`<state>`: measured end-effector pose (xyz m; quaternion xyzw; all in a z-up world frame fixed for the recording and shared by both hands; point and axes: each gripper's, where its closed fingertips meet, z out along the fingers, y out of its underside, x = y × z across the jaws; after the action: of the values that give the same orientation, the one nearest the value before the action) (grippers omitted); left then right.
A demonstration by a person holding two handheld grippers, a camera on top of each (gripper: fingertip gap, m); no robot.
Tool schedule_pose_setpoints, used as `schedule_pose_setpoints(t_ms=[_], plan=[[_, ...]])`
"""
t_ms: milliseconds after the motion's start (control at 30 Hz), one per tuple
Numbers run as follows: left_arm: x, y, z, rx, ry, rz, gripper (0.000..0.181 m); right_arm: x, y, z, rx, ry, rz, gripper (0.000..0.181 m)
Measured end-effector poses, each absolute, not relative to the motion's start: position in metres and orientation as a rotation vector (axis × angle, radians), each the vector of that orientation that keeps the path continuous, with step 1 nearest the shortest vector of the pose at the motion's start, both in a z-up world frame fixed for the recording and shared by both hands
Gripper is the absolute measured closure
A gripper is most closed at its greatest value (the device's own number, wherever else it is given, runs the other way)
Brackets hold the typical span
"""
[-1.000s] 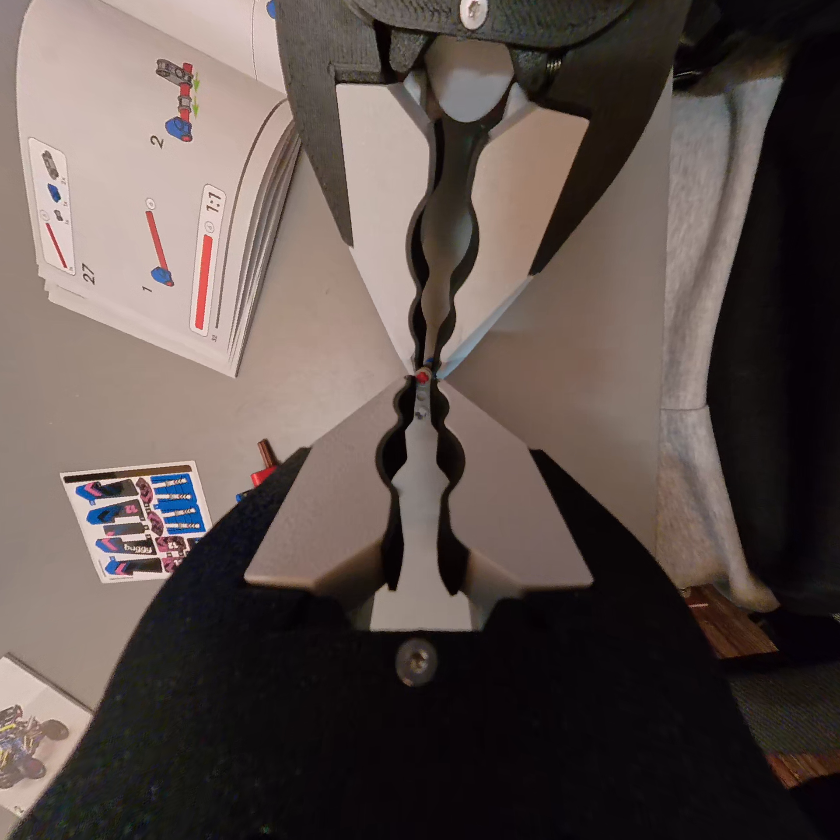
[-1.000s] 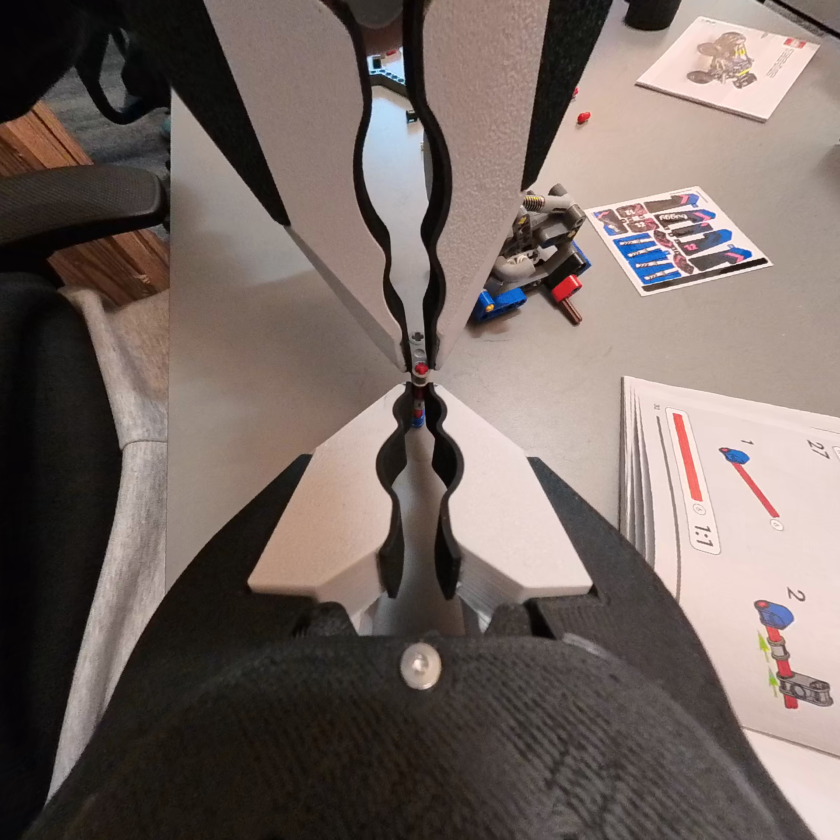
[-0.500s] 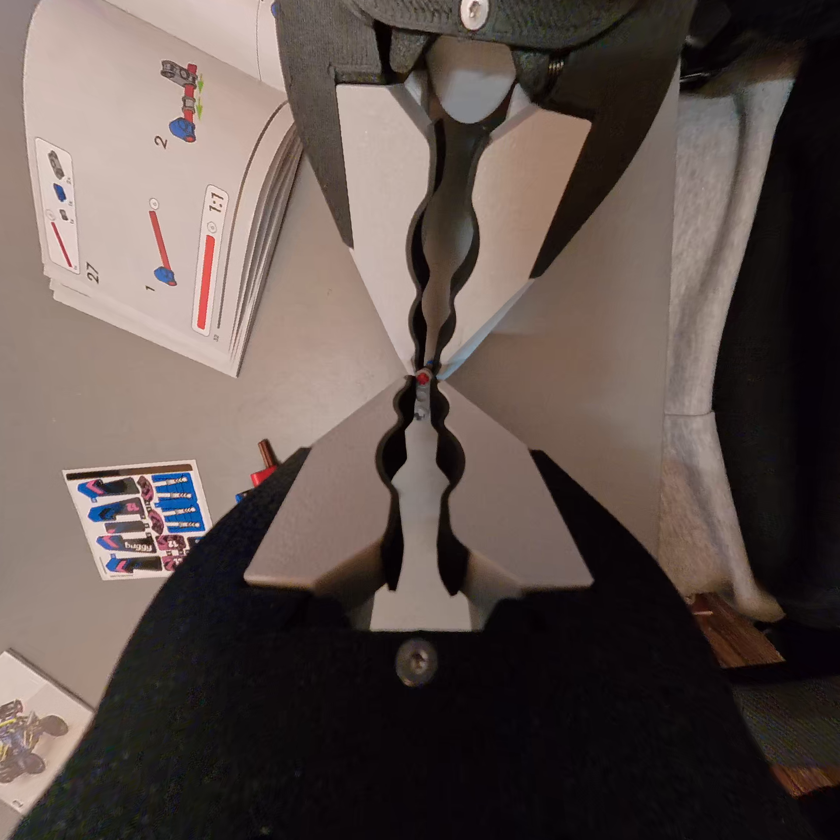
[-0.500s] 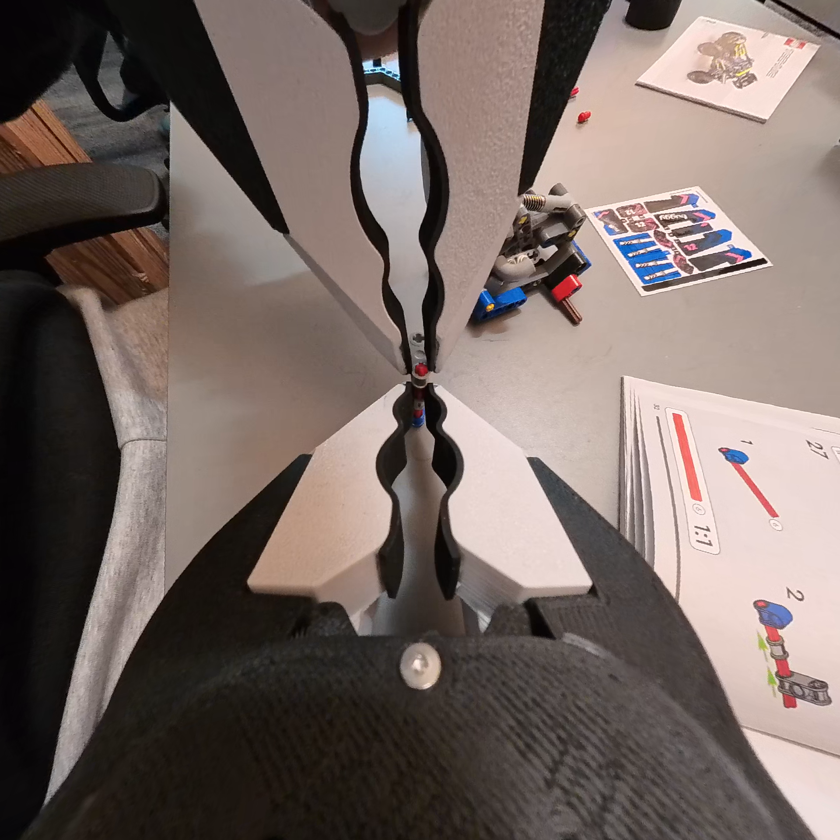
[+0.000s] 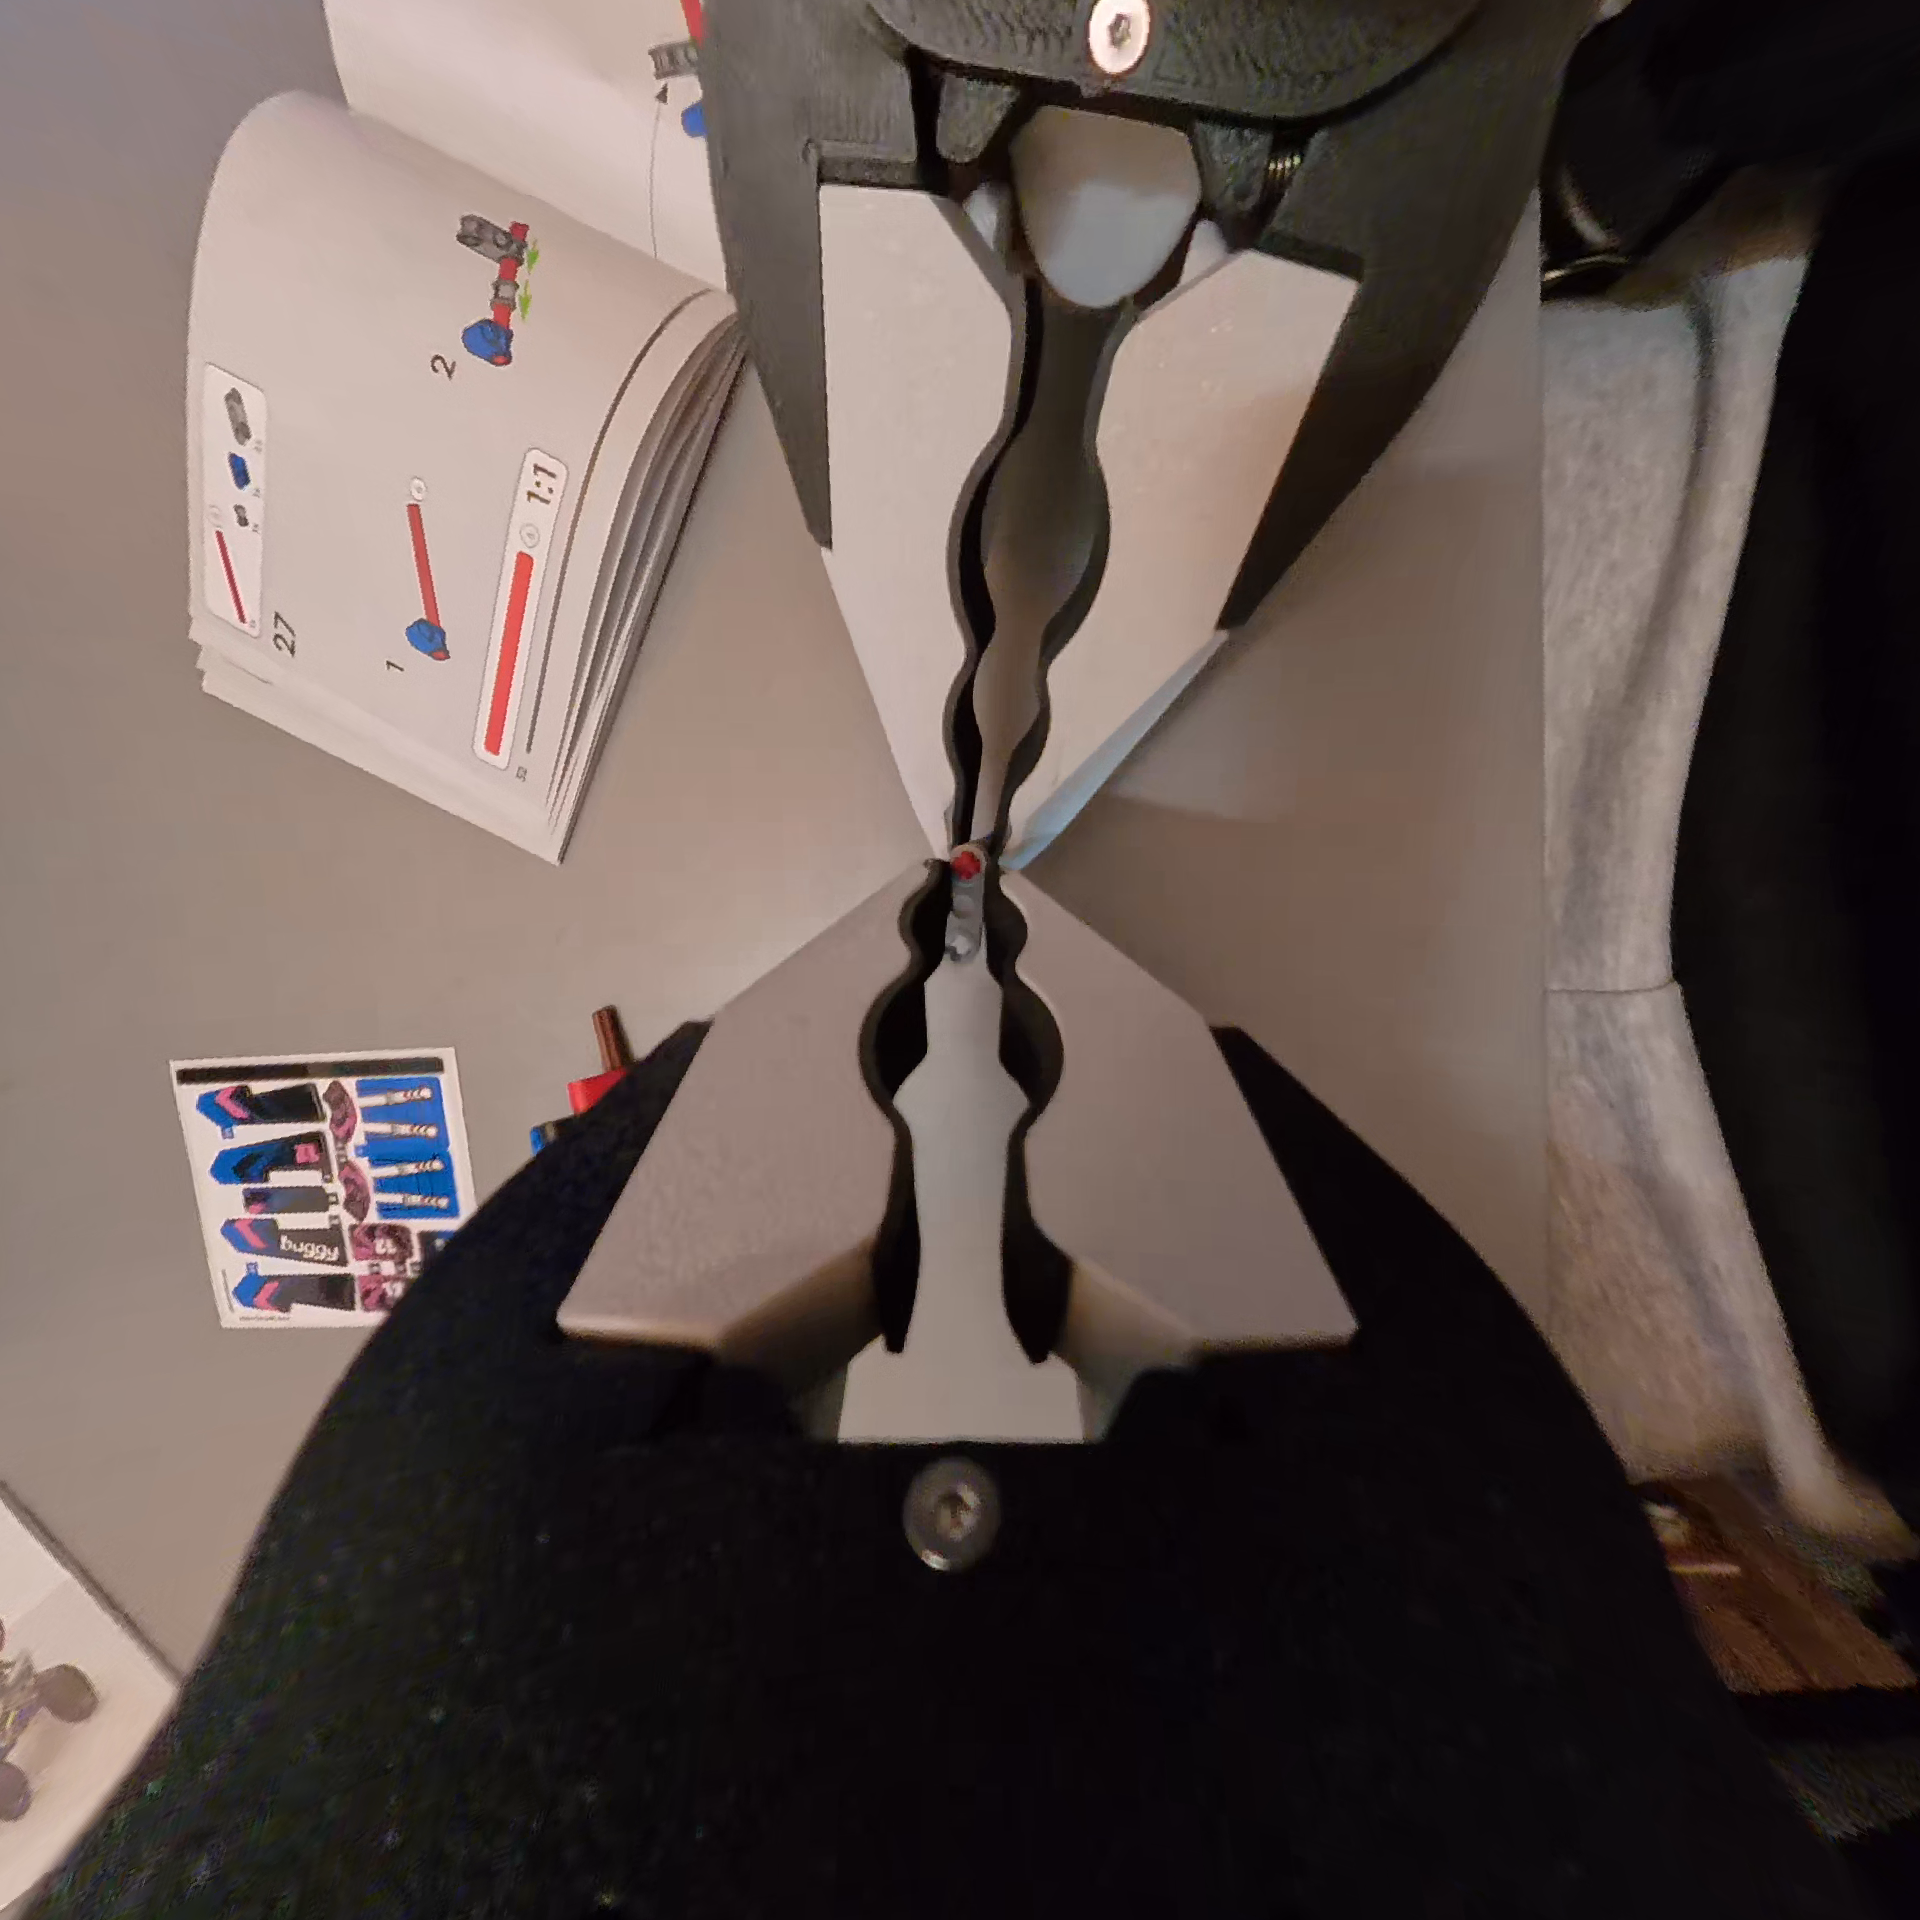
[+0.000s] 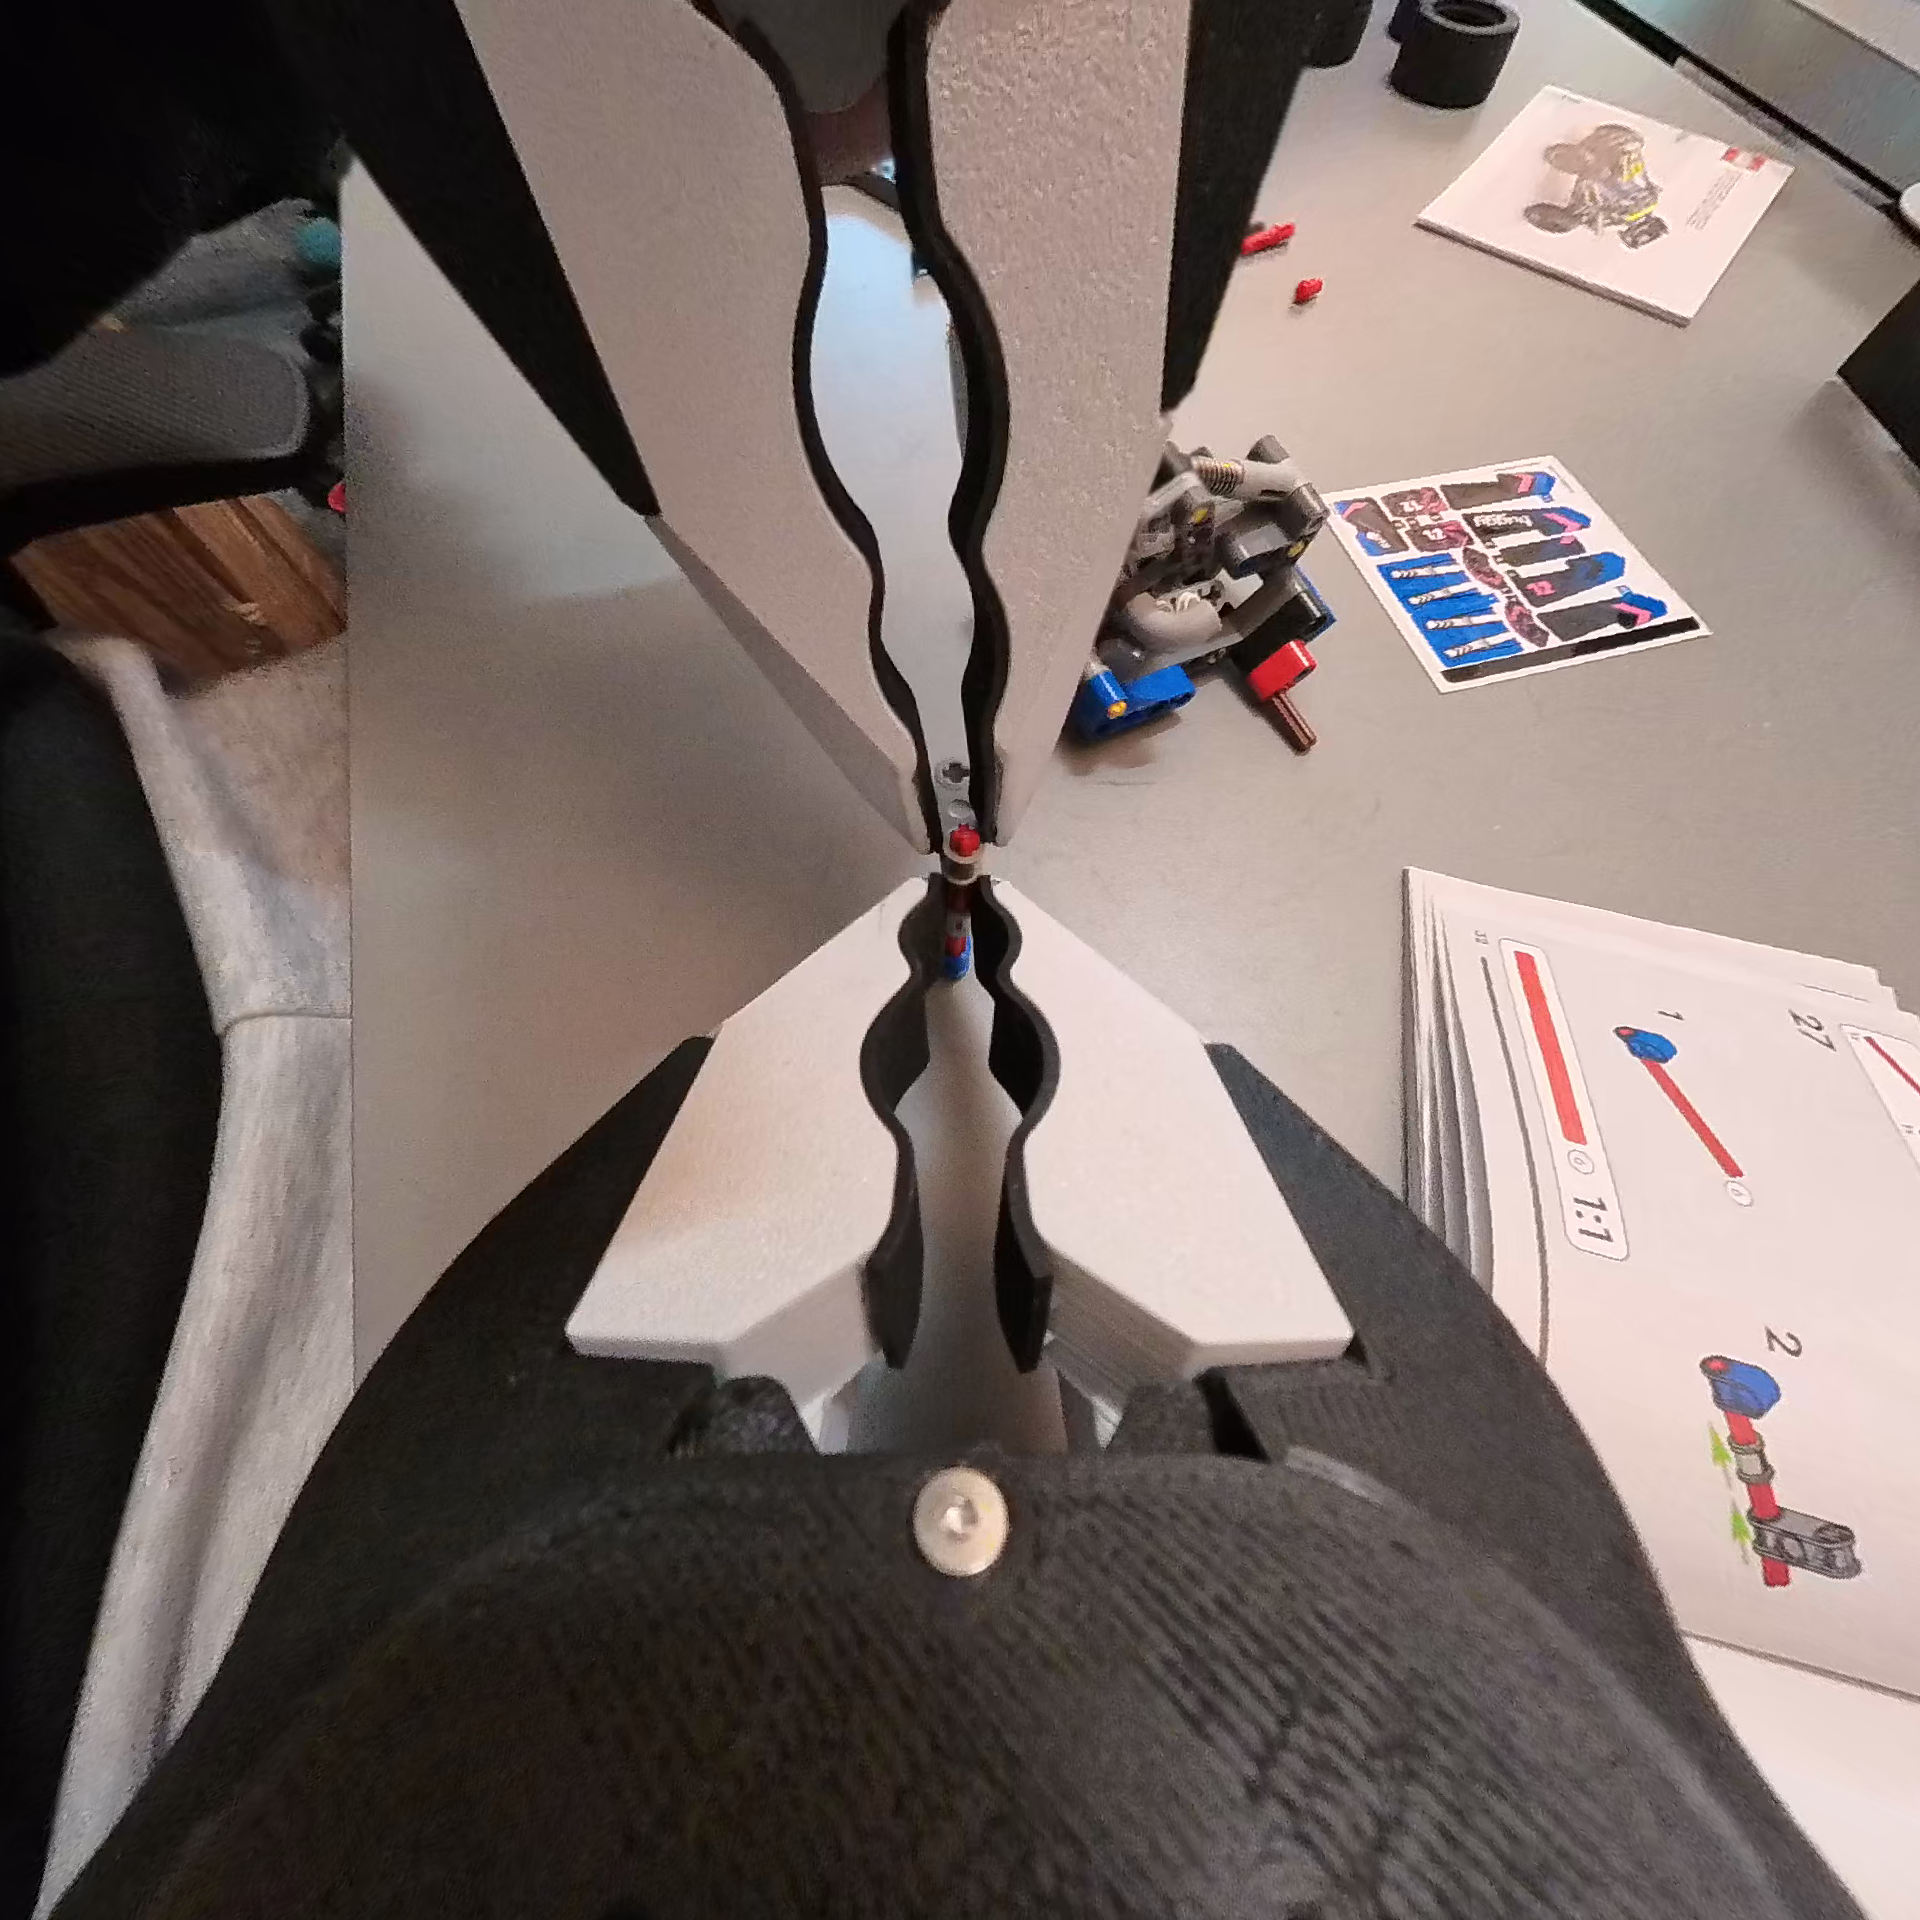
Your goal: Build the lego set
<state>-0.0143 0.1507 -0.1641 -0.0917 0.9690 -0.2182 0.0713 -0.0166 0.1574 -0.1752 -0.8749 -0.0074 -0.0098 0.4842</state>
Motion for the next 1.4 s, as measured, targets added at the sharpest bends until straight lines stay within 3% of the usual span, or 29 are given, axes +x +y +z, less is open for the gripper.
schedule_pose_setpoints(t_ms=[1400], plan=[[-0.0152,0.1537,-0.1671,-0.256,2.974,-0.602,0.177,-0.016,0.1611,-0.1757,-2.134,0.023,-0.024,0.178]])
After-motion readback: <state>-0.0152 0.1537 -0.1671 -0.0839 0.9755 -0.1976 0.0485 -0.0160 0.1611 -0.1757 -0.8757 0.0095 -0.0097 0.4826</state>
